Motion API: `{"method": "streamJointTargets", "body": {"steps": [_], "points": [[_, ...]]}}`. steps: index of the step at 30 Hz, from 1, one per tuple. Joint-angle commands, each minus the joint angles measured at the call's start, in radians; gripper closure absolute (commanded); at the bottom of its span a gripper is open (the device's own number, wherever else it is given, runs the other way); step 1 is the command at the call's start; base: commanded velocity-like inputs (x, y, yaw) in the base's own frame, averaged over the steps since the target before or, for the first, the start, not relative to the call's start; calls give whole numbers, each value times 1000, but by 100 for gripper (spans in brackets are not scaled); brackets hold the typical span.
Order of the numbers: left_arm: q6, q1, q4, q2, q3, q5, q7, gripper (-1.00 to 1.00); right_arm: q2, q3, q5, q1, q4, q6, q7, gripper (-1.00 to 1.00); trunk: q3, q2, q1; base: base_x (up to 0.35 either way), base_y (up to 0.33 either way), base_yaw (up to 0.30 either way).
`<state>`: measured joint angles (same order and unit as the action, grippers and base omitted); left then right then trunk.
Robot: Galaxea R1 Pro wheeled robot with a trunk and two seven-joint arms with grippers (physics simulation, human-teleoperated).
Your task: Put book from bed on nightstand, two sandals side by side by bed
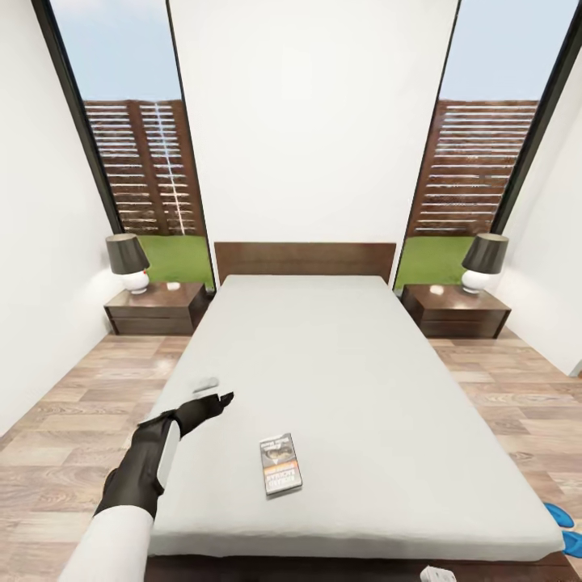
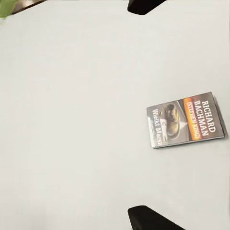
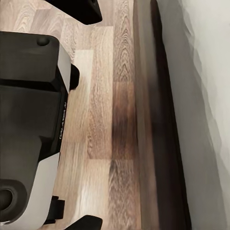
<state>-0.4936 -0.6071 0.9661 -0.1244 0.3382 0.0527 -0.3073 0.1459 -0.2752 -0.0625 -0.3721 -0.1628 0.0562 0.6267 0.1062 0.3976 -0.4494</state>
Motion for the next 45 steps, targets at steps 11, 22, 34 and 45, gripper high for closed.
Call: {"method": "streamJointTargets", "body": {"steps": [11,22,34,45], "points": [[281,-6,-213,-25,-111,-140,278,-100,1,-9,-7,-1,-1,9,5,-100,19,2,-1,0,0,0],[284,-7,-230,-23,-141,-151,284,-100,7,-9,-6,-1,-1,13,7,-100,36,2,-1,0,0,0],[152,-8,-210,-27,-142,-158,269,-100,9,-13,-4,-1,-1,17,8,-100,54,2,-1,0,0,1],[103,-8,-190,-24,-143,-158,159,-100,9,-12,-4,-1,-1,18,8,-100,71,2,-1,0,0,49]]}}
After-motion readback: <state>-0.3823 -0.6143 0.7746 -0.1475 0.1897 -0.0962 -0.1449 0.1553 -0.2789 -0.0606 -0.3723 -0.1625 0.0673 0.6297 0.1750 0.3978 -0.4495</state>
